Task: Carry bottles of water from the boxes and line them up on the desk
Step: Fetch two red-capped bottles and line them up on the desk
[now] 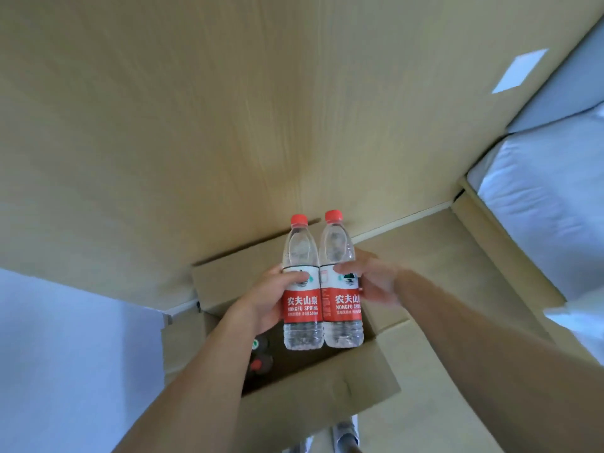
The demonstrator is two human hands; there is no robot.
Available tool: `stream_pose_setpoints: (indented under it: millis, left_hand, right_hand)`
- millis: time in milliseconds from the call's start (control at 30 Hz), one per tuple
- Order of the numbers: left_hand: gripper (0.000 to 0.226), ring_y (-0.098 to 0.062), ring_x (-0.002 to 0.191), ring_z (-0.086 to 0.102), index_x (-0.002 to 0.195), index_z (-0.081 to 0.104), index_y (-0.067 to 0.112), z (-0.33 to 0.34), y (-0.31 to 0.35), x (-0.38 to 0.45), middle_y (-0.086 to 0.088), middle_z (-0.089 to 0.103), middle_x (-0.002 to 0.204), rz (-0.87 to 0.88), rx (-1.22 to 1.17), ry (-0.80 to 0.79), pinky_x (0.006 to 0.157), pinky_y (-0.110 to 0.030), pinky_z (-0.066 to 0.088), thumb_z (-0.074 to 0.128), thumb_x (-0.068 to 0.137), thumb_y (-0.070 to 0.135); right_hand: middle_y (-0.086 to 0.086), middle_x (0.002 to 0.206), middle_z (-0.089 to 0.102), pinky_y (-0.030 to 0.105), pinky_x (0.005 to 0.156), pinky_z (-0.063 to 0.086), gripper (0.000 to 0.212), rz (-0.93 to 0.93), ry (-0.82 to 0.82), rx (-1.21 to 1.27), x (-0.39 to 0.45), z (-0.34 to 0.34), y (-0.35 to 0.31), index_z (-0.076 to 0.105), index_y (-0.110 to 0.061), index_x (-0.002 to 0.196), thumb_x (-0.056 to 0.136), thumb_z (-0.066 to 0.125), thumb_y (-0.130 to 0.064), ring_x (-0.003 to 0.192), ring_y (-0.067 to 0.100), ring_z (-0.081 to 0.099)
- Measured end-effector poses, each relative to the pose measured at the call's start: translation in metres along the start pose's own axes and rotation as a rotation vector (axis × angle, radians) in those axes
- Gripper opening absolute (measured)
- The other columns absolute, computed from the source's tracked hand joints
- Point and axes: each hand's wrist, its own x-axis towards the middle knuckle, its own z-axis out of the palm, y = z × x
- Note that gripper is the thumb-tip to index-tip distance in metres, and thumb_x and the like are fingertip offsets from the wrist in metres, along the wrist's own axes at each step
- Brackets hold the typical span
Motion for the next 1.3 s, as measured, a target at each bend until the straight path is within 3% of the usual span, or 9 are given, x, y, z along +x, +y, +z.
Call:
stream_pose_setpoints:
  millis: [100,200,300,533,633,767,1000,1200,1300]
  left_hand:
    - [0.06,-0.031,0.095,0.073,0.133,0.056,0.011,0.012,0.007,-0.013,-0.018,0.073,0.115,0.002,0.031,-0.056,0.079,-0.043,0.06,0.077,0.078,0.024]
    - [0.064,-0.037,0.107,0.07,0.134,0.055,0.012,0.031,0.019,-0.023,-0.019,0.071,0.12,0.0,0.057,-0.142,0.088,-0.05,0.058,0.079,0.078,0.03]
    - [0.056,-0.037,0.109,0.07,0.134,0.054,0.014,0.059,0.029,-0.037,-0.019,0.071,0.12,-0.003,0.102,-0.243,0.088,-0.051,0.058,0.076,0.085,0.03]
    - [0.052,-0.043,0.116,0.065,0.137,0.052,0.015,0.143,0.023,-0.063,-0.021,0.068,0.125,-0.049,0.271,-0.474,0.1,-0.066,0.048,0.074,0.09,0.024]
    - [0.054,-0.044,0.119,0.062,0.139,0.052,0.014,0.188,0.007,-0.074,-0.022,0.067,0.127,-0.081,0.348,-0.595,0.102,-0.066,0.046,0.072,0.09,0.025]
    - [0.053,-0.045,0.123,0.059,0.14,0.052,0.01,0.257,-0.024,-0.096,-0.025,0.064,0.13,-0.143,0.465,-0.748,0.105,-0.063,0.045,0.068,0.092,0.025]
    - [0.035,-0.036,0.095,0.07,0.13,0.058,0.008,0.367,-0.101,-0.153,-0.024,0.069,0.121,-0.19,0.669,-0.978,0.085,-0.052,0.059,0.063,0.097,0.017]
    - [0.036,-0.032,0.083,0.069,0.128,0.057,0.005,0.444,-0.195,-0.219,-0.021,0.07,0.103,-0.309,0.818,-1.117,0.083,-0.048,0.058,0.062,0.095,0.018]
    - [0.027,-0.028,0.07,0.071,0.116,0.058,0.008,0.479,-0.245,-0.252,-0.016,0.072,0.087,-0.36,0.883,-1.15,0.068,-0.042,0.061,0.065,0.092,0.019]
  right_hand:
    - [0.02,0.116,0.07,0.054,0.102,0.048,0.052,-0.02,0.113,-0.01,-0.033,0.003,0.005,0.048,-0.004,0.132,0.087,0.071,-0.018,0.109,0.036,0.067]
    - [0.02,0.117,0.069,0.055,0.101,0.049,0.054,-0.074,0.277,0.062,-0.066,0.008,0.013,0.047,-0.004,0.133,0.088,0.072,-0.024,0.108,0.036,0.068]
    - [0.02,0.115,0.07,0.051,0.092,0.055,0.051,-0.124,0.415,0.166,-0.105,0.012,0.025,0.048,-0.005,0.132,0.09,0.071,-0.025,0.103,0.035,0.07]
    - [0.021,0.116,0.07,0.052,0.094,0.054,0.047,-0.324,0.589,0.414,-0.203,0.001,0.074,0.051,-0.007,0.131,0.091,0.069,-0.024,0.105,0.037,0.069]
    - [0.021,0.115,0.07,0.048,0.085,0.058,0.043,-0.425,0.672,0.512,-0.247,-0.005,0.102,0.053,-0.009,0.128,0.091,0.069,-0.021,0.096,0.035,0.071]
    - [0.025,0.122,0.066,0.05,0.088,0.056,0.048,-0.545,0.811,0.602,-0.311,-0.016,0.144,0.052,-0.009,0.132,0.089,0.07,-0.02,0.096,0.036,0.068]
    - [0.021,0.113,0.068,0.047,0.083,0.058,0.048,-0.665,1.074,0.756,-0.425,-0.025,0.23,0.05,-0.008,0.133,0.091,0.068,-0.02,0.089,0.033,0.069]
    - [0.027,0.124,0.063,0.05,0.089,0.056,0.05,-0.726,1.228,0.886,-0.521,-0.022,0.331,0.049,-0.007,0.135,0.091,0.069,-0.021,0.095,0.035,0.066]
    - [0.024,0.113,0.063,0.05,0.09,0.054,0.051,-0.728,1.314,0.944,-0.566,-0.017,0.382,0.05,-0.002,0.133,0.09,0.069,-0.021,0.091,0.034,0.065]
